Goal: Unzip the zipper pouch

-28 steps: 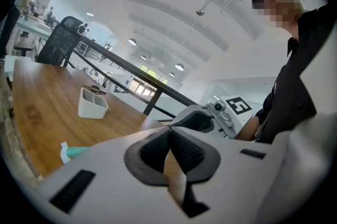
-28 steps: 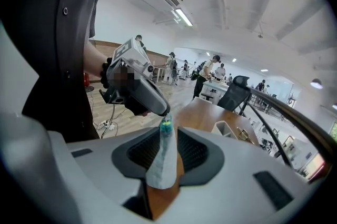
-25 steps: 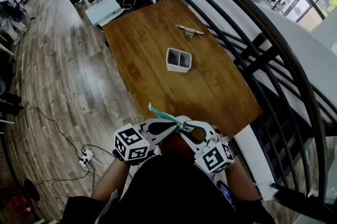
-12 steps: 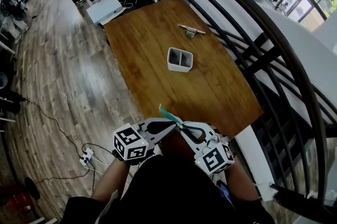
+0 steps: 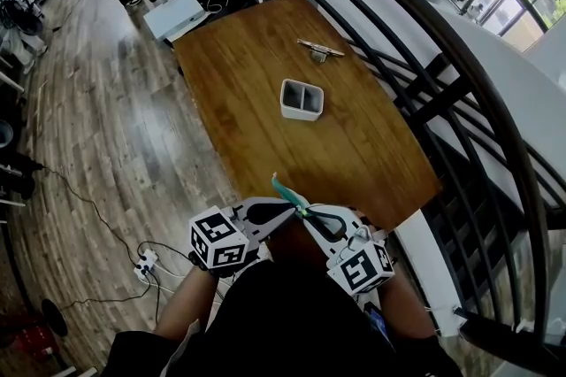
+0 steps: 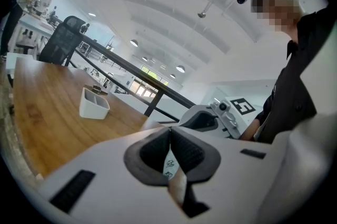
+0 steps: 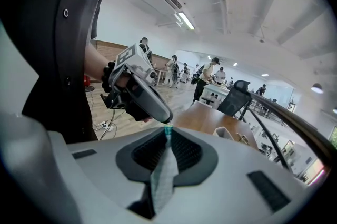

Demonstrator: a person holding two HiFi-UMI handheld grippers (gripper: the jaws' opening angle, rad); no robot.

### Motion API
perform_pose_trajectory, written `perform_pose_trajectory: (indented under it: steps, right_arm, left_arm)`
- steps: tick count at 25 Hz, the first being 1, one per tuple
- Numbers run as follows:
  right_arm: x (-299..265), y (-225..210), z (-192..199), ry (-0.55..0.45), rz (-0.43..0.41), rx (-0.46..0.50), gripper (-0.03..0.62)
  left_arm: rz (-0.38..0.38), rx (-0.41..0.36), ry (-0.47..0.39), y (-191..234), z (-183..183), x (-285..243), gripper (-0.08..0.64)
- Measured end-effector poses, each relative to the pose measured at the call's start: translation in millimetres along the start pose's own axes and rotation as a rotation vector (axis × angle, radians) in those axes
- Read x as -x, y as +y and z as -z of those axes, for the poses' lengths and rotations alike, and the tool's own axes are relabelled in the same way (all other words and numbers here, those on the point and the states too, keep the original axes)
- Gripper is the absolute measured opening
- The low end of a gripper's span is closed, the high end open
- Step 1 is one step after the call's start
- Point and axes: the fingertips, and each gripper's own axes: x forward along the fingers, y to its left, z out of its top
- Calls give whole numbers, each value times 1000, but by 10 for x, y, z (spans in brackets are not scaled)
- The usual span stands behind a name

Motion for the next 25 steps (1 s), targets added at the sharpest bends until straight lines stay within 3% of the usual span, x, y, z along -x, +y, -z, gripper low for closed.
perform_pose_trajectory:
  steps: [3, 7, 12, 25]
  right_arm:
    - [0, -8, -14, -3, 6, 13, 34]
    - [-9, 16, -37, 45, 45, 117, 34]
    - [26, -10, -94, 6, 47, 69, 34]
    - [110, -212, -78, -9, 90, 11, 32]
  left_arm:
    - [-7, -15, -10, -7, -28, 13, 15]
    - [-117, -117, 19, 124, 23, 86, 14]
    - [-88, -111, -12, 120, -63, 145, 14]
    - [-185, -131, 2, 336, -123, 214, 14]
